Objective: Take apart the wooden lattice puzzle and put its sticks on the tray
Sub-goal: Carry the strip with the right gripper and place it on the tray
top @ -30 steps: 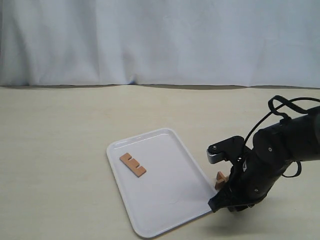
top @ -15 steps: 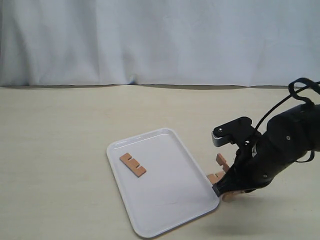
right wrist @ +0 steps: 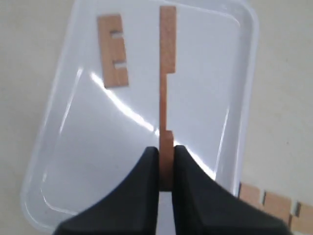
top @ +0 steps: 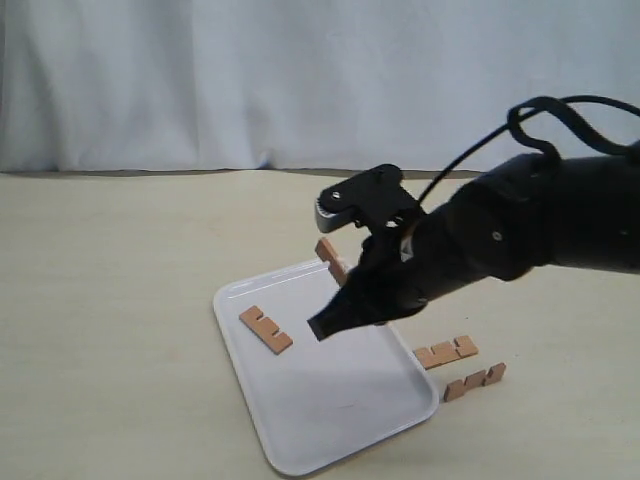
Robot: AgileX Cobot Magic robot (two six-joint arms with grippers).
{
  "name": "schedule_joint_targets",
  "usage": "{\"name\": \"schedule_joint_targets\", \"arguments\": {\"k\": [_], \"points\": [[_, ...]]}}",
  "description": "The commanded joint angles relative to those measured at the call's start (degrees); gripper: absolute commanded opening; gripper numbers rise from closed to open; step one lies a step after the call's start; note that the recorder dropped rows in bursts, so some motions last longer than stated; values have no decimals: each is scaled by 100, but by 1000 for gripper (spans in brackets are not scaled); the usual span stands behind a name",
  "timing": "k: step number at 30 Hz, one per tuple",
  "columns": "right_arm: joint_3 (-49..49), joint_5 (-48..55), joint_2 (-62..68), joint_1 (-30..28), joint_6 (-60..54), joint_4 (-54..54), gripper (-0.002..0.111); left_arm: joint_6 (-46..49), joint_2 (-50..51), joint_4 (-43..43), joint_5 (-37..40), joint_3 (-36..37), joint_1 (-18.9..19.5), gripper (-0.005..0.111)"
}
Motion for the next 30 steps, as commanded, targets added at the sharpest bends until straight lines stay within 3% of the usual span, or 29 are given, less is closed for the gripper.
{"name": "schedule_joint_targets", "arguments": {"k": [1, 8, 17, 24, 30], "points": [[-716, 81, 645, 57, 343, -20, 5, -14, -2, 10, -65, 15, 0, 0], [-1456, 81, 1621, 57, 458, 127, 10, -14, -2, 10, -65, 15, 0, 0], [-1610, 426, 1745, 57, 355, 115, 51, -14, -2, 10, -46, 15, 0, 0], [-1816, 2095, 984, -22, -449, -424, 53, -14, -2, 10, -46, 15, 0, 0], [-1816, 3365, 720, -512, -1108, -640, 53, -14, -2, 10, -46, 15, 0, 0]]}}
